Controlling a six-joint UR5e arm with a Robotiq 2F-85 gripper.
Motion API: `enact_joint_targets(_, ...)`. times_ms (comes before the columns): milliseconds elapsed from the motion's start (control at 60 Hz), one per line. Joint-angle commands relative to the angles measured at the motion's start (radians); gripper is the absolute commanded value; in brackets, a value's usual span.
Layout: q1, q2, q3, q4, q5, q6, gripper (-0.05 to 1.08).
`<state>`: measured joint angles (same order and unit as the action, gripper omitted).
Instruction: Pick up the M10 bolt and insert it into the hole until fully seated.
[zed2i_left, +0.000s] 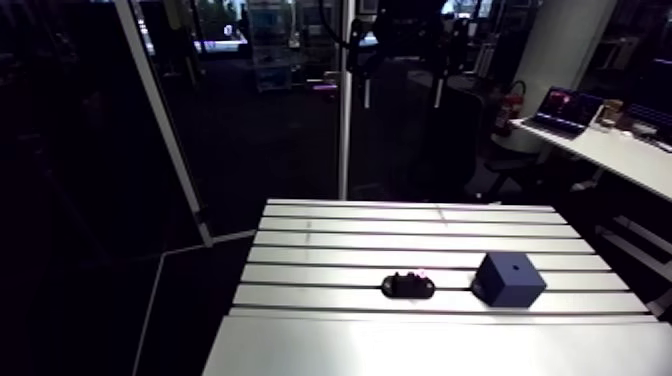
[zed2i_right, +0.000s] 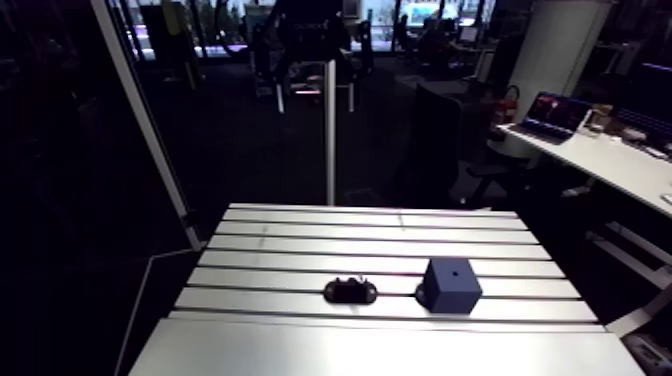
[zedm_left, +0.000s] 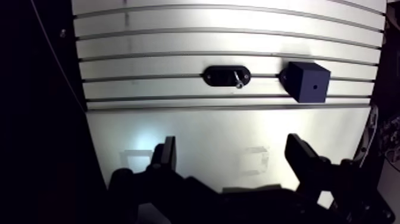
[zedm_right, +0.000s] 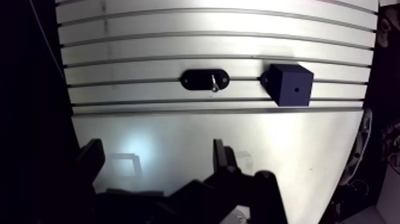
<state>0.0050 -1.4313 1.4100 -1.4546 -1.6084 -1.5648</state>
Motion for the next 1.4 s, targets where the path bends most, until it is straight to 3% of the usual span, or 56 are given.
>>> enact_joint_targets(17, -0.006, -0.004, 0.025, -0.011, -0.002, -0.005, 0.0)
enact_joint_targets(300, -0.036, -0.008, 0.123, -0.151, -0.004, -0.014, 0.01)
enact_joint_targets(500, -0.09, -0.01, 0.204, -0.23, -0.003, -0.05, 0.01)
enact_joint_targets(1400, -0.111, -0.014, 0.434, -0.497, 0.0, -0.139, 0.01)
